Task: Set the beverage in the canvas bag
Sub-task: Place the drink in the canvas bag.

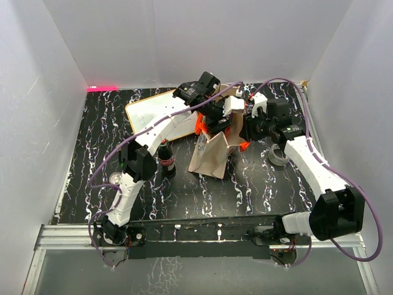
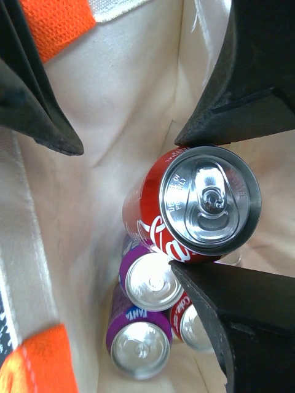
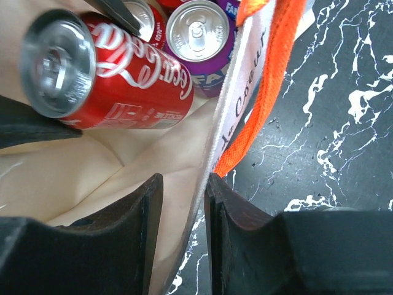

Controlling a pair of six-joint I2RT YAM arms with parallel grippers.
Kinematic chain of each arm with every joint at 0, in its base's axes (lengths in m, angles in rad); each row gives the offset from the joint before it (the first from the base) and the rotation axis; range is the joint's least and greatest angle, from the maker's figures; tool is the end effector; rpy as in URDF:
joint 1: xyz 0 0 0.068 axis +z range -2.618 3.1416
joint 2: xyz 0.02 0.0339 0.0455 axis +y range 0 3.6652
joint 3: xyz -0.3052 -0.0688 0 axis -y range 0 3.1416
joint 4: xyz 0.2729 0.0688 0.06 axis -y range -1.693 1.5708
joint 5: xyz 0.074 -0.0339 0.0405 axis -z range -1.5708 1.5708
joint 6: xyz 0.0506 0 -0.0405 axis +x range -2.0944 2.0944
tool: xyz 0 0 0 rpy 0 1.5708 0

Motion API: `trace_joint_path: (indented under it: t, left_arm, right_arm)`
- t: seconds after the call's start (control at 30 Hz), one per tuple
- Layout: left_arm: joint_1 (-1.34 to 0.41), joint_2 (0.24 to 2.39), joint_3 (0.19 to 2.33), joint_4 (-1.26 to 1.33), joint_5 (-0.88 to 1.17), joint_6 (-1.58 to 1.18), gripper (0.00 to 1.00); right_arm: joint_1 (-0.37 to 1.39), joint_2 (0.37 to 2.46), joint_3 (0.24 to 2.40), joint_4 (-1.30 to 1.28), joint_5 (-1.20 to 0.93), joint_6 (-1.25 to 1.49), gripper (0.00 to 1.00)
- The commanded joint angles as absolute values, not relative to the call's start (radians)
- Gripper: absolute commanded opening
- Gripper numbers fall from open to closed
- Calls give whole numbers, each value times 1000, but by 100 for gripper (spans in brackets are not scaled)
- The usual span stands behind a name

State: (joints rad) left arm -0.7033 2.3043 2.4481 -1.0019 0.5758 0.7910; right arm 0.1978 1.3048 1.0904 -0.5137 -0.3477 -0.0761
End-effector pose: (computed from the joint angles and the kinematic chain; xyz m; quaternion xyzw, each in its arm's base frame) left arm 0.4108 -0.3844 0.3506 0.6833 0.5919 -0.2512 0.3458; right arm 0.3005 0.0778 0.3276 -0.1928 0.8807 0.1821 0.3925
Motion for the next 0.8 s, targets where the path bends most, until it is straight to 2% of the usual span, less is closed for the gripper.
trace_joint_path:
  t: [0.0,0.27,0.77]
  left_arm:
    - [-706,2126,2441,-862,601,715,0]
    - [-713,2096,2427,-845,598,666,0]
    - [-714,2228,2457,-951,624,678,0]
  right_arm:
    - [166,1320,1146,-462,-371,-66,35]
    - [140,1321,1161,-451,-418,-46,35]
    - [140,1311,1163,-416,-464,37,34]
